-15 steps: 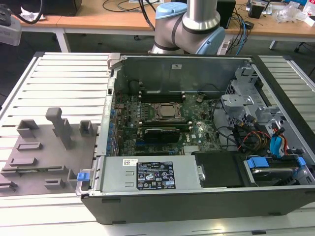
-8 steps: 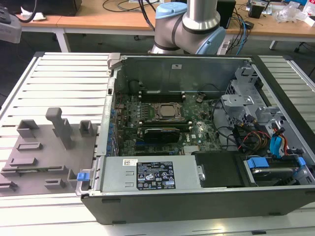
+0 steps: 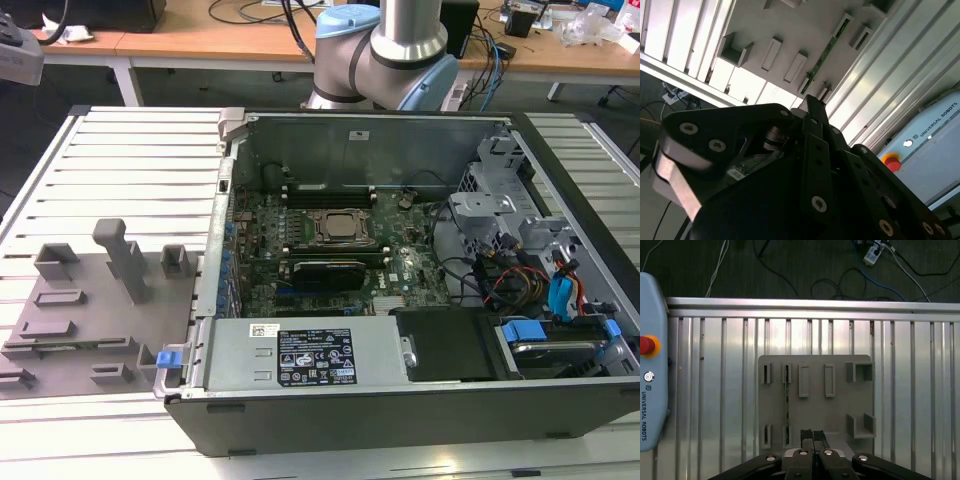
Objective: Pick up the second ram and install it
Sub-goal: 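Pick up the second ram and move it above second insertion slot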
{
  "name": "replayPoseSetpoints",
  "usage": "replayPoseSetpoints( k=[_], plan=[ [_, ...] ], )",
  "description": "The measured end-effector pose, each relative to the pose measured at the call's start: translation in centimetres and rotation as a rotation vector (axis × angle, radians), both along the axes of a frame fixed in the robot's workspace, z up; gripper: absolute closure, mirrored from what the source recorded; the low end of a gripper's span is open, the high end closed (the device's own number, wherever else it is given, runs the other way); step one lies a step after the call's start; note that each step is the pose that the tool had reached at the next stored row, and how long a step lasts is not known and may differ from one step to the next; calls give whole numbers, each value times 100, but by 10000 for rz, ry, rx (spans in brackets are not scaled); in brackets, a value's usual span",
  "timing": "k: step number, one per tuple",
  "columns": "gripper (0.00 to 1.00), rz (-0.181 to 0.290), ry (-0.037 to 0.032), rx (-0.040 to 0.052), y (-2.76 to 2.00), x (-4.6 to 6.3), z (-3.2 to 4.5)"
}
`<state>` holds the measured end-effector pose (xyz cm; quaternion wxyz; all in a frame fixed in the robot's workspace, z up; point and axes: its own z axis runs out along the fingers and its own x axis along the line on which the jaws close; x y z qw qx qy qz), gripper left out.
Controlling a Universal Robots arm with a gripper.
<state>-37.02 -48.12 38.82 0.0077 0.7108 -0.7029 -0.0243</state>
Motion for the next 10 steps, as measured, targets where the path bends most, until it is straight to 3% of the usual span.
replayPoseSetpoints(
  k=[1,5,10],
  plan=[
    [89,1,1,0,0,0,0],
    [70,8,0,0,0,0,0],
    [70,12,0,0,-4,-1,-11]
  ],
)
